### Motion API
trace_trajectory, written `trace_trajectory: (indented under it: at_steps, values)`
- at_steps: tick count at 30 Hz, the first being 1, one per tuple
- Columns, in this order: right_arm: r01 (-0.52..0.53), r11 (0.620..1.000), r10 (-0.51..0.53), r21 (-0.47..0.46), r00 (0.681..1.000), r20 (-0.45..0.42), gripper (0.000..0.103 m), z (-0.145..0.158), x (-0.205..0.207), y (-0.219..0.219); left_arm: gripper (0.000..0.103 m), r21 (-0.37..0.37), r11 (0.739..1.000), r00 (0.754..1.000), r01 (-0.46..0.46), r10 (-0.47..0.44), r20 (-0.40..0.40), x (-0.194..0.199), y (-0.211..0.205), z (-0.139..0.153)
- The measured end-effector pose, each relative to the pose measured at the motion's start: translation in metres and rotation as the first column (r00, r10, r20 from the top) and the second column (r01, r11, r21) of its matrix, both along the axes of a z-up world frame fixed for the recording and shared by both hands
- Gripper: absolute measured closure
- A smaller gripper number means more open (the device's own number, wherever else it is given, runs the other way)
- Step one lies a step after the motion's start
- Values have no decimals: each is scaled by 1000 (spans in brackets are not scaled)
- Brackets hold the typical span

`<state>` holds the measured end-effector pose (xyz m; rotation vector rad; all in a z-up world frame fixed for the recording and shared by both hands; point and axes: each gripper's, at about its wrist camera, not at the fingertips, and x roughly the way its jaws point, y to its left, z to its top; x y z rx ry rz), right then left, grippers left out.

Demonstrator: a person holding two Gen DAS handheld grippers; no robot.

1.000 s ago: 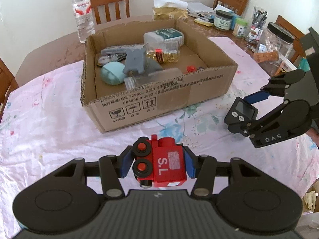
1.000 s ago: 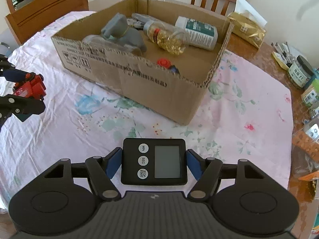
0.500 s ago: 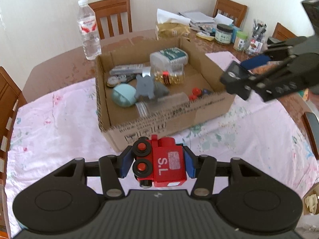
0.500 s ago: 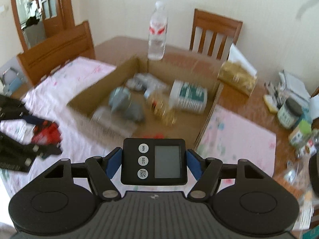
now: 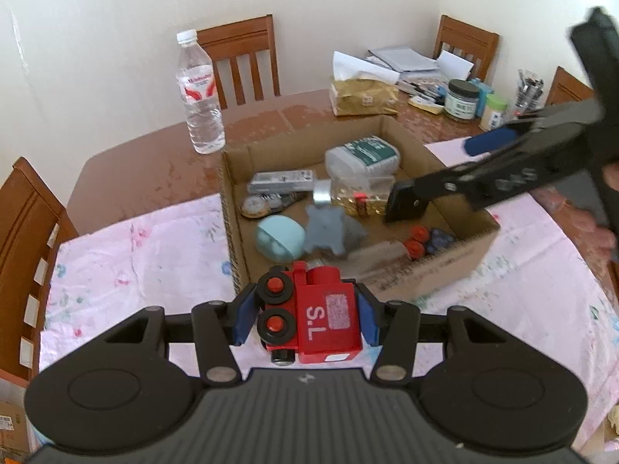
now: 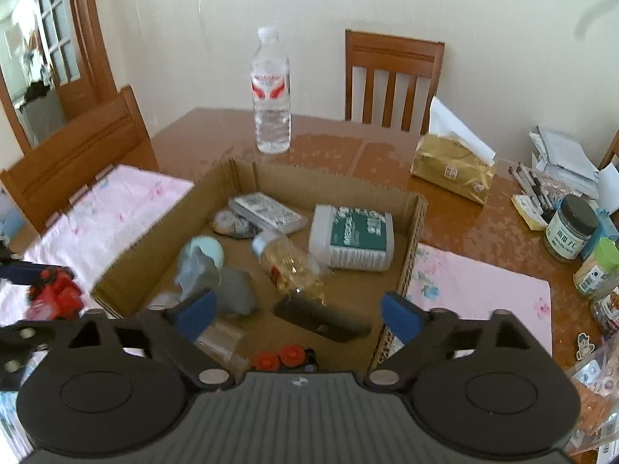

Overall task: Organize rigid objects
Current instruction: 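Carry both into the box, releasing red train and black timer inside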

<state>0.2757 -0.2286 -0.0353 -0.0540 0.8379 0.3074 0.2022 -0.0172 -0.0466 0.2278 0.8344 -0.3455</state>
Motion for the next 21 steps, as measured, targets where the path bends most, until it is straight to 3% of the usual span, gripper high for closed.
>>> trace_trajectory:
  at_steps: [14, 15, 18, 19, 21]
  values:
    - [86, 995, -87, 41, 996, 27, 0, 27, -29, -7, 51, -36, 997, 998, -63, 63, -4, 50, 2, -24]
    - [88, 995, -89, 42, 996, 27, 0, 27, -30, -8, 48, -38, 997, 998, -65, 65, -1, 50, 3, -25]
    - [94, 995, -95, 40, 995, 25, 0, 27, -32, -8, 9, -48, 995, 996, -90, 91, 17, 49, 6, -24]
    - [96, 995, -97, 39, 995, 24, 0, 27, -33, -8, 4, -58, 993, 994, -105, 107, 36, 47, 7, -22]
    - [103, 994, -104, 37, 994, 16, 0, 27, -34, -7, 3, -77, 991, 991, -114, 118, 60, 42, 10, -17]
